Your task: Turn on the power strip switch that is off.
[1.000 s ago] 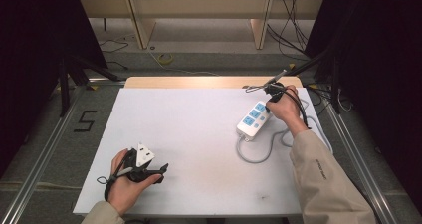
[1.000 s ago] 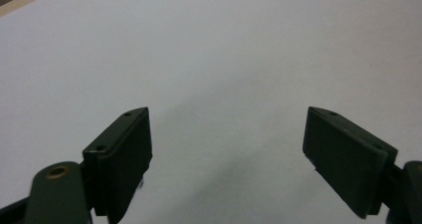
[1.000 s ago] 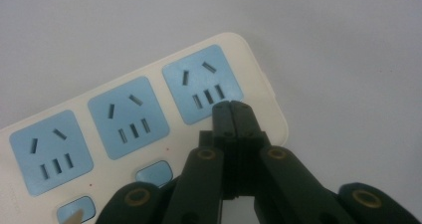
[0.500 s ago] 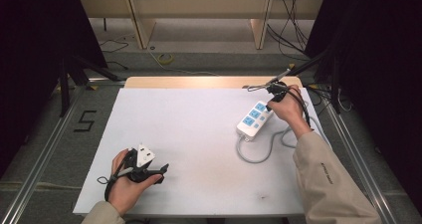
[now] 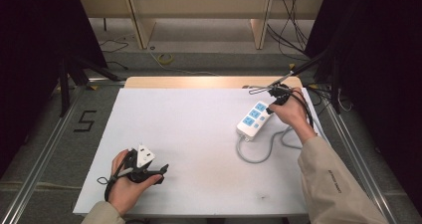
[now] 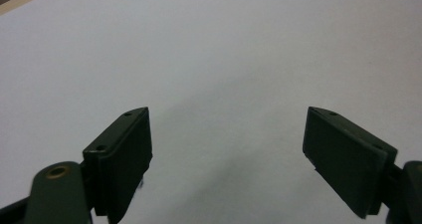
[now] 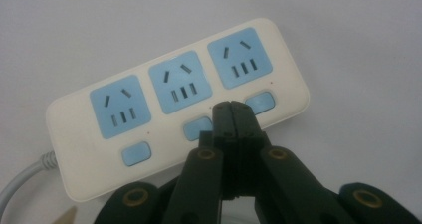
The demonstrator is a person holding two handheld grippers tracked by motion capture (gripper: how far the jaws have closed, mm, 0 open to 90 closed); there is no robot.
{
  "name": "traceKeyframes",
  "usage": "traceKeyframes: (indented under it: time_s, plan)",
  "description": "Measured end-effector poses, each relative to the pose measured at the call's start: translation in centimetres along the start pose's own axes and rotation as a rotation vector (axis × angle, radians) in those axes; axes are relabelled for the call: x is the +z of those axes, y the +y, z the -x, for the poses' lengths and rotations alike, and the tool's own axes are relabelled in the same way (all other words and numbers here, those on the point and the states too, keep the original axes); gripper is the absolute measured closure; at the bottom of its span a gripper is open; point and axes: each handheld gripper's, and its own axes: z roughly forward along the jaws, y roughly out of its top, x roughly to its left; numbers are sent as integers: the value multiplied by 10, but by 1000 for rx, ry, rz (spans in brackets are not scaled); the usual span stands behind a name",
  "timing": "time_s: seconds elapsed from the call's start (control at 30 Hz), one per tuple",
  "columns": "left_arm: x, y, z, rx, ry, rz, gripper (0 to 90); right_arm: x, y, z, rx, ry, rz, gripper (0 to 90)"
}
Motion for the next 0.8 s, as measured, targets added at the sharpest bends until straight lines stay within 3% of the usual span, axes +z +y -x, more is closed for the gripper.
traceKeyframes:
  time_s: [0.5, 0.8]
  plan:
    - [0, -1, 0, 0, 2, -5, 191, -8, -22, -8, -16, 29, 23, 893]
    - [0, -1, -1, 1, 2, -8, 189, -13, -35, -13, -35, 47, 36, 844]
